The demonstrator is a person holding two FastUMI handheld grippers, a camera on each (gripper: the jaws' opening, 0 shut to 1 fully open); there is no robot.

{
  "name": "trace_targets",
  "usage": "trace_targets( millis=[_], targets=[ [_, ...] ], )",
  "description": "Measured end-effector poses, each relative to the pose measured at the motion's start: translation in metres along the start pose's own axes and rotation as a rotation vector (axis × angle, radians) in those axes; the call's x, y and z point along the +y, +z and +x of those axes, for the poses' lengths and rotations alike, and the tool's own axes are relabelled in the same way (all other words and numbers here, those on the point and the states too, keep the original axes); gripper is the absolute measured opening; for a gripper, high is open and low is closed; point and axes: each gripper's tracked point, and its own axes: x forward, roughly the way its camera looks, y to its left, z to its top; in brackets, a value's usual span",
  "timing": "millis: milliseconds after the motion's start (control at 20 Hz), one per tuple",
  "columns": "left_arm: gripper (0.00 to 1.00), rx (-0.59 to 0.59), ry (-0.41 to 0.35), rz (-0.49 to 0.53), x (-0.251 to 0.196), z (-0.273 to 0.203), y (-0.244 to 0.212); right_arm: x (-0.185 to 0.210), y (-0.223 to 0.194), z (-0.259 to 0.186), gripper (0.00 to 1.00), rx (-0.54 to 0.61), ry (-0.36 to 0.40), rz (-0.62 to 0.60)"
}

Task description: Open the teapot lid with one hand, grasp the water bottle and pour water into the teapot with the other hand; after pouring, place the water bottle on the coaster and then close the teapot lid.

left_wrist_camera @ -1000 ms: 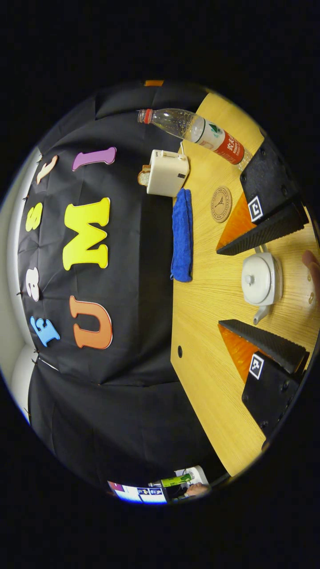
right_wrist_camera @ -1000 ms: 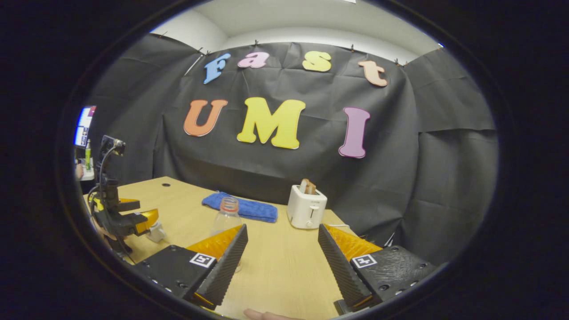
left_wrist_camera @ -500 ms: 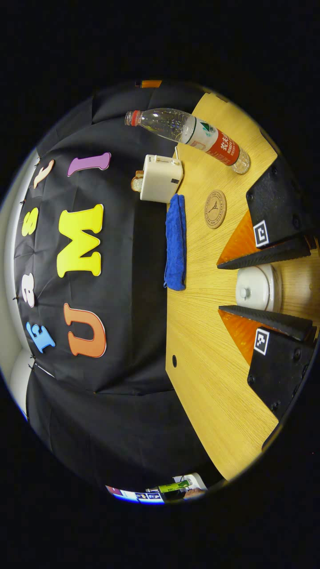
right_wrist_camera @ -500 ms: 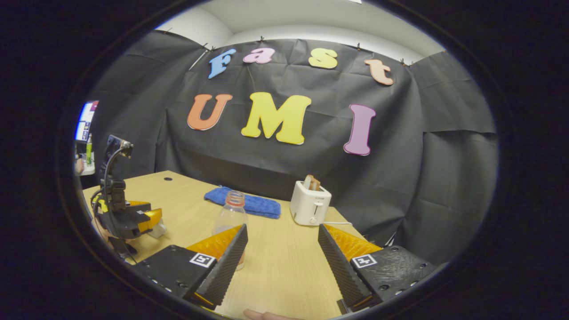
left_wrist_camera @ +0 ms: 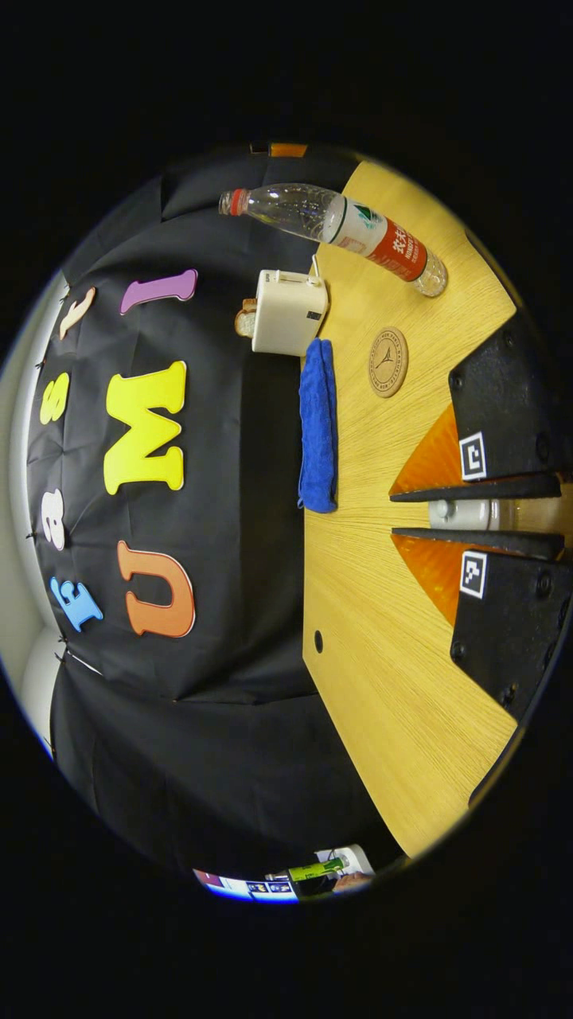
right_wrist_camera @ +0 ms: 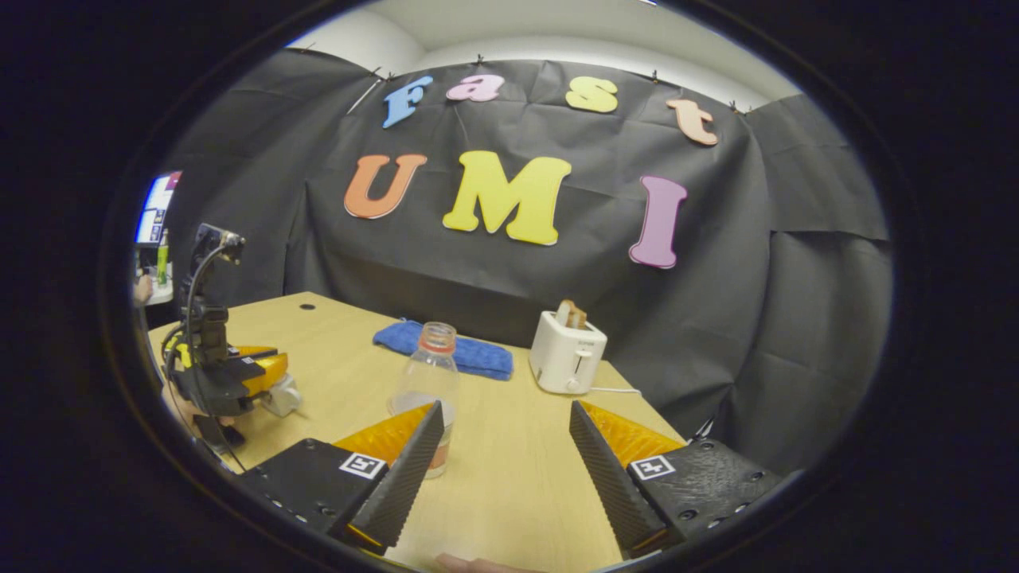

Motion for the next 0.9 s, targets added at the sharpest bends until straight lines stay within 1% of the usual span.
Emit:
trace_targets(
  millis=[50, 100, 150, 200, 300, 450, 500, 550, 600, 750, 800, 900],
  targets=[
    [0.14, 0.001, 0.002, 0.005, 0.000, 0.000, 0.000, 0.005, -0.004, 0.002, 0.95, 0.011, 0.012, 0.001],
    [0.08, -0.001, 0.003, 0.007, 0.001, -0.002, 0.000, 0.011, -0.007, 0.004, 0.98, 0.022, 0.033, 0.006],
    [0.08, 0.001, 0.002, 0.003, 0.001, -0.001, 0.000, 0.018, -0.010, 0.006, 0.99, 0.032, 0.054, 0.012],
    [0.07, 0.000, -0.001, -0.003, 0.002, -0.001, 0.001, 0.024, -0.013, 0.008, 0.96, 0.041, 0.074, 0.017],
    [0.07, -0.003, -0.002, -0.021, 0.005, -0.001, 0.005, 0.034, -0.019, 0.012, 0.95, 0.060, 0.106, 0.028],
    [0.07, -0.010, 0.001, -0.038, 0.009, -0.008, 0.011, 0.047, -0.026, 0.020, 0.95, 0.070, 0.140, 0.039],
    [0.07, -0.012, 0.017, -0.030, 0.012, -0.009, 0.015, 0.050, -0.029, 0.023, 0.98, 0.073, 0.145, 0.042],
    [0.07, -0.018, 0.032, -0.020, 0.017, -0.011, 0.020, 0.053, -0.033, 0.026, 0.95, 0.072, 0.147, 0.051],
    [0.07, -0.025, 0.033, -0.019, 0.020, -0.015, 0.025, 0.057, -0.034, 0.030, 0.95, 0.065, 0.150, 0.068],
    [0.07, -0.012, 0.023, -0.070, 0.025, -0.024, 0.034, 0.068, -0.039, 0.044, 0.98, 0.038, 0.138, 0.102],
    [0.05, -0.012, 0.028, -0.071, 0.029, -0.029, 0.037, 0.071, -0.041, 0.048, 0.96, 0.024, 0.131, 0.104],
    [0.04, -0.015, 0.014, -0.061, 0.029, -0.036, 0.046, 0.074, -0.041, 0.055, 0.96, -0.006, 0.107, 0.116]
  ],
)
